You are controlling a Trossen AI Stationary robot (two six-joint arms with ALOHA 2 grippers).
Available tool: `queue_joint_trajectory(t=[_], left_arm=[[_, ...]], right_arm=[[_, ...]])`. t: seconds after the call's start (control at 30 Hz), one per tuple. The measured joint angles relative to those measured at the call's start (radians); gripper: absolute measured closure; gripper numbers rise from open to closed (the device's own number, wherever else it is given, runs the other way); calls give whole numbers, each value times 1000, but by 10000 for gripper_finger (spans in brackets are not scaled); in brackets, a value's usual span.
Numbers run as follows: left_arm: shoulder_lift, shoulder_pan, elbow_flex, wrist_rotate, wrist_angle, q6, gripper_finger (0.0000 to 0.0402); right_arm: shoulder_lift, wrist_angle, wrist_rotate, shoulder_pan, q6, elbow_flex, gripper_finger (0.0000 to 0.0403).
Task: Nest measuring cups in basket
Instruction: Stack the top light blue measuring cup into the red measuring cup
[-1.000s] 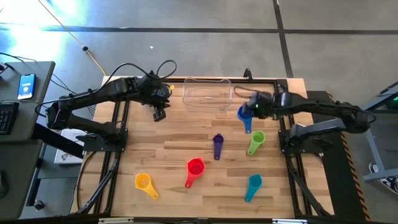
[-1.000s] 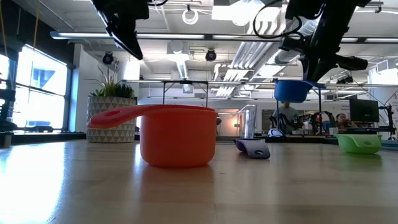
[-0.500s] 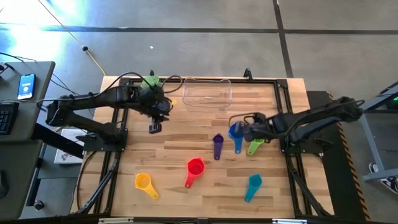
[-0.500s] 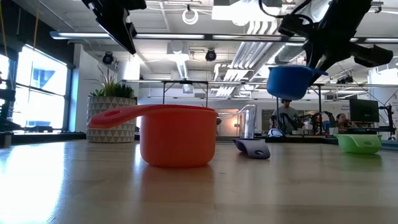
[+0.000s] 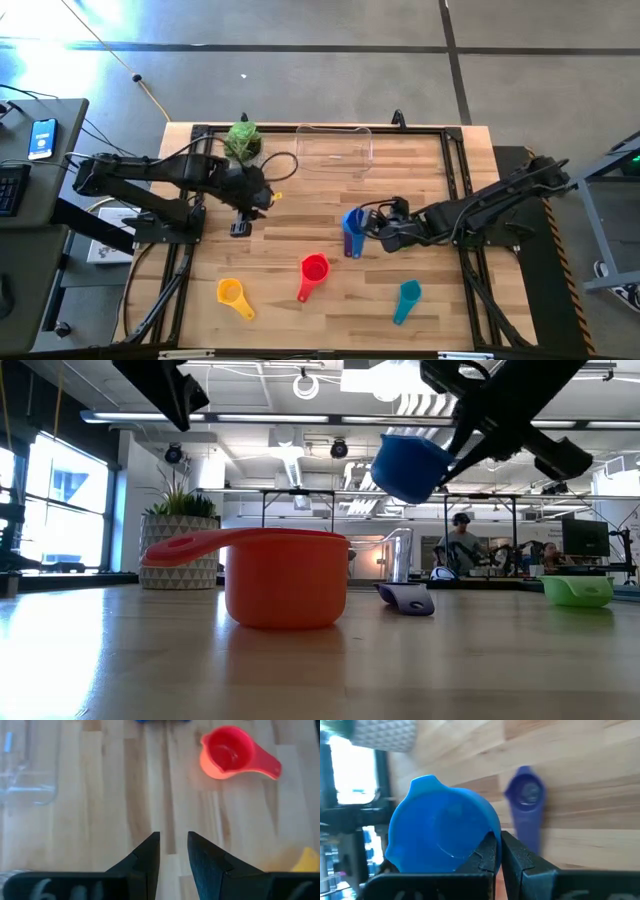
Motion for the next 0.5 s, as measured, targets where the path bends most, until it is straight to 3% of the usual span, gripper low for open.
queue_joint_trajectory(t=[0.23, 0.5], left_arm=[[0, -109, 0, -9, -7, -87, 312], [53, -192, 0, -39, 85, -198, 312]], right_arm=[[9, 122, 80, 10, -76, 0, 403], [9, 236, 85, 2, -232, 0, 403]])
